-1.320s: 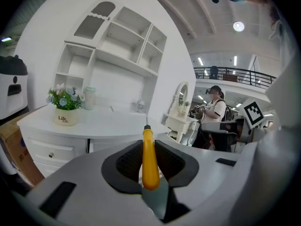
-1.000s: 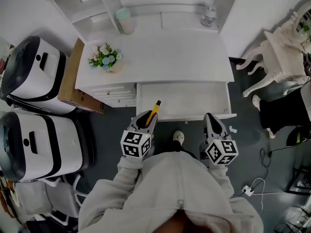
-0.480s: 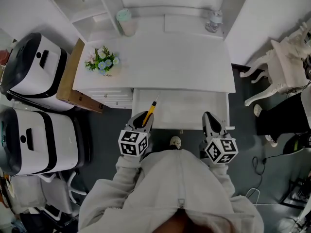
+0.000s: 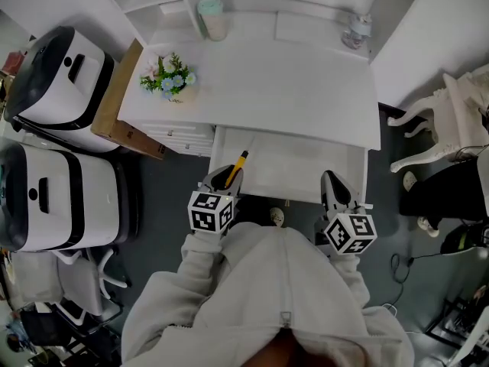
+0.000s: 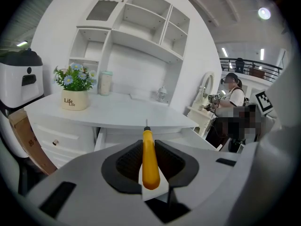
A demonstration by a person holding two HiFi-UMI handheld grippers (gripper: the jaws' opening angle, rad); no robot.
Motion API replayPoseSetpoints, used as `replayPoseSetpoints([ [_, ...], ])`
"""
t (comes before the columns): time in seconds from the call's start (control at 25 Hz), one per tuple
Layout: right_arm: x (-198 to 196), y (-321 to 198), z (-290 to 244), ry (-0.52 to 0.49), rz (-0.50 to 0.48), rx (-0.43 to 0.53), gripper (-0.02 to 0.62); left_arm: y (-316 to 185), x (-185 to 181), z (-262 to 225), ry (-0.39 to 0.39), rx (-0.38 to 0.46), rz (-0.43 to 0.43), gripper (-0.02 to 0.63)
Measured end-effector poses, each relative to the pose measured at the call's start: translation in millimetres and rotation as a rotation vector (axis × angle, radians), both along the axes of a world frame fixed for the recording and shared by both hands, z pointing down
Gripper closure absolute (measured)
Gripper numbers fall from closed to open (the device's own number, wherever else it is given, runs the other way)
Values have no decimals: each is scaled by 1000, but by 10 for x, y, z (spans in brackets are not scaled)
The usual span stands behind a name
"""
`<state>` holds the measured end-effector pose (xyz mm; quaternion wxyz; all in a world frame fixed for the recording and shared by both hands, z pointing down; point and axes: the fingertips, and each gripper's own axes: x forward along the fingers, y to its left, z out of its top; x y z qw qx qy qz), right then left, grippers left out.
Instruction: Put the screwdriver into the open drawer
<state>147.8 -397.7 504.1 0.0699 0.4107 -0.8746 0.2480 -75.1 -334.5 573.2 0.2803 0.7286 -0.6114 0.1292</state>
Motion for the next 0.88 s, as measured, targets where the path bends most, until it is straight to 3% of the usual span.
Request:
replayPoseSetpoints([
  [0.32, -60, -54, 59, 17, 11, -14, 561, -104, -176, 297, 28, -96, -28, 520],
  [0.88, -34, -182, 128, 22, 80, -43, 561, -369, -308, 824, 10, -318, -16, 519],
])
